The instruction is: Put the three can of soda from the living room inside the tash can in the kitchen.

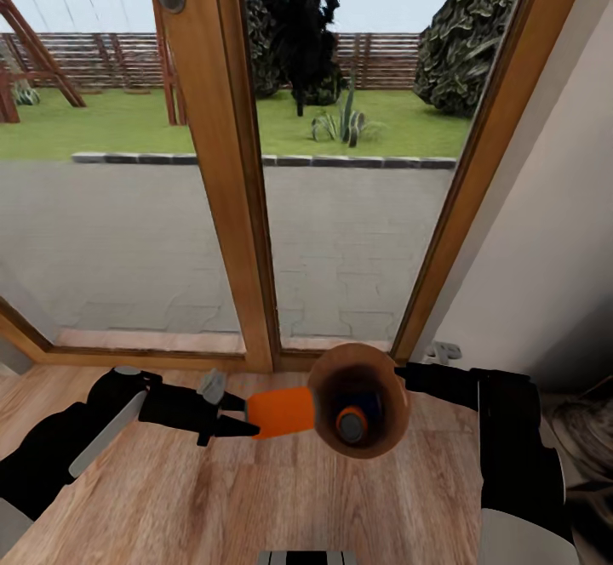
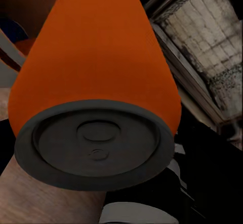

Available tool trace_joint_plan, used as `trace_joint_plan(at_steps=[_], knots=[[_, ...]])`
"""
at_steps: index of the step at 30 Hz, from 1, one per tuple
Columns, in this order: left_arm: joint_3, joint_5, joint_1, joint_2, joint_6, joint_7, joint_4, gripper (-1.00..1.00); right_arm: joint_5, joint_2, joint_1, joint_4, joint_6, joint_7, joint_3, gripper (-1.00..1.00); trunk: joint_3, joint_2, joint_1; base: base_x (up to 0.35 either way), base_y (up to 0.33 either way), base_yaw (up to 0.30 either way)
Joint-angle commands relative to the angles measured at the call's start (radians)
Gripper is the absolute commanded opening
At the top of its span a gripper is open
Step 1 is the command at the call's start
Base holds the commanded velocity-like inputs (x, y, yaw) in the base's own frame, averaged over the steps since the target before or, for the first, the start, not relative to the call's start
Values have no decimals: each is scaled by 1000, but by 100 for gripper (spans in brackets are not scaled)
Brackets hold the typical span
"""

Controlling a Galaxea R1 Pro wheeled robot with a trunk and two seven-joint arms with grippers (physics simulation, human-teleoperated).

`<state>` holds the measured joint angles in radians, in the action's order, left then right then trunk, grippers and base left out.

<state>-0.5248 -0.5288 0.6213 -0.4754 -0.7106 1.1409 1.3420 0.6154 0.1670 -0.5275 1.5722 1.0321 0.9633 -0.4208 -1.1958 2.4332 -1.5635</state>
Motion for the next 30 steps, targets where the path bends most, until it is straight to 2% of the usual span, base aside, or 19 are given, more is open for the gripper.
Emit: trace_joint_plan(at_steps=[1, 4, 7, 9, 21, 23, 24, 26, 27, 30], knots=[[-1, -8, 0, 0, -2, 2, 0, -100, -25, 0, 0, 0, 12, 2, 0, -100, 0, 0, 0, 0, 0, 0], [-1, -20, 0, 6, -15, 3, 0, -100, -25, 0, 0, 0, 11, 2, 0, -100, 0, 0, 0, 0, 0, 0], [0, -14, 0, 42, -21, 0, -4, -100, -25, 1, 0, 1, 9, 3, 2, -100, 0, 0, 0, 0, 0, 0], [1, -12, 0, 52, -23, -1, -6, -100, -25, 3, 0, 2, 7, 3, 3, -100, 0, 0, 0, 0, 0, 0], [1, -12, 0, 59, -37, -7, -10, -100, -25, -1, 0, 2, 10, 9, 4, -100, 0, 0, 0, 0, 0, 0], [-1, -9, 0, 82, -38, -8, -9, -100, -25, -1, 0, 2, 9, 9, 4, -100, 0, 0, 0, 0, 0, 0], [-1, -9, 0, 102, -38, -8, -11, -100, -25, -1, 0, 2, 8, 9, 4, -100, 0, 0, 0, 0, 0, 0], [1, 10, 0, 188, -56, -44, -19, -100, -25, -1, 0, 2, 8, 9, 4, -100, 0, 0, 0, 0, 0, 0], [2, 16, 0, 209, -73, -64, -20, -100, -25, -1, 0, 2, 8, 9, 4, -100, 0, 0, 0, 0, 0, 0], [2, 21, 0, 251, -106, -122, -21, -100, -25, -1, 0, 2, 8, 9, 5, -100, 0, 0, 0, 0, 0, 0]])
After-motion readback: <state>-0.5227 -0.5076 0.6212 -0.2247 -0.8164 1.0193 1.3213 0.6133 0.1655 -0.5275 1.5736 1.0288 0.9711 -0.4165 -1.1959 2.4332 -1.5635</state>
